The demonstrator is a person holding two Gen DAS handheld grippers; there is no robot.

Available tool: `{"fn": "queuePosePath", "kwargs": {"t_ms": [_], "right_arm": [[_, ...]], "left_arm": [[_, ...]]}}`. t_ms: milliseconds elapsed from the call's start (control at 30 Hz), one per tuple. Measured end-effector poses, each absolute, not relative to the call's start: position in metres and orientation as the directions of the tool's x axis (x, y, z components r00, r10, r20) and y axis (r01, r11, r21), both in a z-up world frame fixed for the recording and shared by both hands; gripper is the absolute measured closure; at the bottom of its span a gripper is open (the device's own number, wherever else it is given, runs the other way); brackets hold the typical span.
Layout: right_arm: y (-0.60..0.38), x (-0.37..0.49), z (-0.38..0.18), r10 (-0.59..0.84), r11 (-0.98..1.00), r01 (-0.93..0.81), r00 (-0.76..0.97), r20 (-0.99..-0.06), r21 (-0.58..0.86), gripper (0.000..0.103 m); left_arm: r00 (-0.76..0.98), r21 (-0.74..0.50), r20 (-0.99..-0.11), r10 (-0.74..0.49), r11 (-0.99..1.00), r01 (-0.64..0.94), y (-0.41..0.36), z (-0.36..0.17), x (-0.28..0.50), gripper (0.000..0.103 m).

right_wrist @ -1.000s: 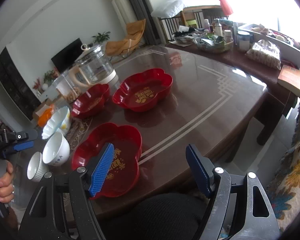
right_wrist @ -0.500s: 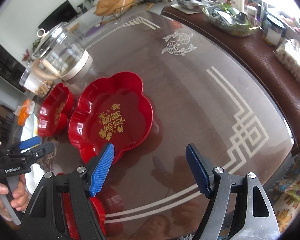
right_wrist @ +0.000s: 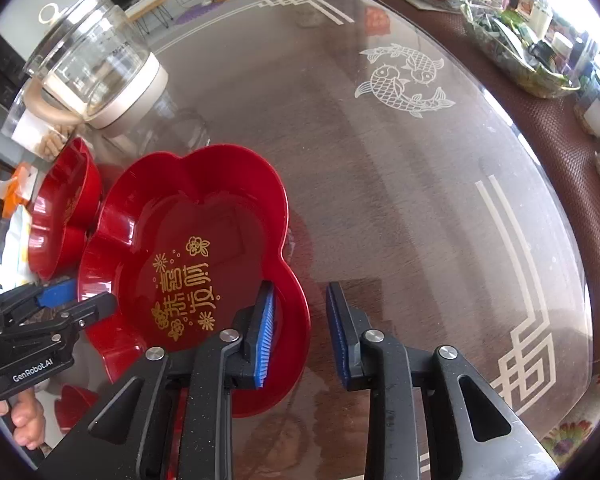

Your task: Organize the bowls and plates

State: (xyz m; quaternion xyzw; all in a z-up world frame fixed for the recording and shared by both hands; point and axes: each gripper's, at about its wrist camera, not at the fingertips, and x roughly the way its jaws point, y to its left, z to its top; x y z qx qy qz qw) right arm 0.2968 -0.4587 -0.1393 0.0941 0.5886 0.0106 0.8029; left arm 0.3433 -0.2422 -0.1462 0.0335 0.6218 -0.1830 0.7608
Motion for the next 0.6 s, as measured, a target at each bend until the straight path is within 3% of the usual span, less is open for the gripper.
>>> {"fn": "queuePosePath", "kwargs": {"t_ms": [33, 100, 600], "right_arm": [[-0.457, 0.295, -0.140, 0.139, 0.981, 0.086, 0.310, -0.941, 0.173, 0.089], [-0.453, 0.288, -0.136, 0.131, 0.984, 0.076, 0.320, -0.938, 0.164, 0.092], [-0.395, 0.162, -0.002, 0.159, 0.980, 0.023, 0.504, -0.849, 0.197, 0.088]], "left_arm": [[0.171, -0.162, -0.959, -0.228, 0.930, 0.331, -0.245, -0.145, 0.342, 0.088], [0.202, -0.141, -0.955, -0.218, 0.931, 0.338, -0.247, -0.141, 0.338, 0.088], [0.368, -0.191, -0.855, -0.366, 0.881, 0.432, -0.183, -0.028, 0.232, 0.088]]}}
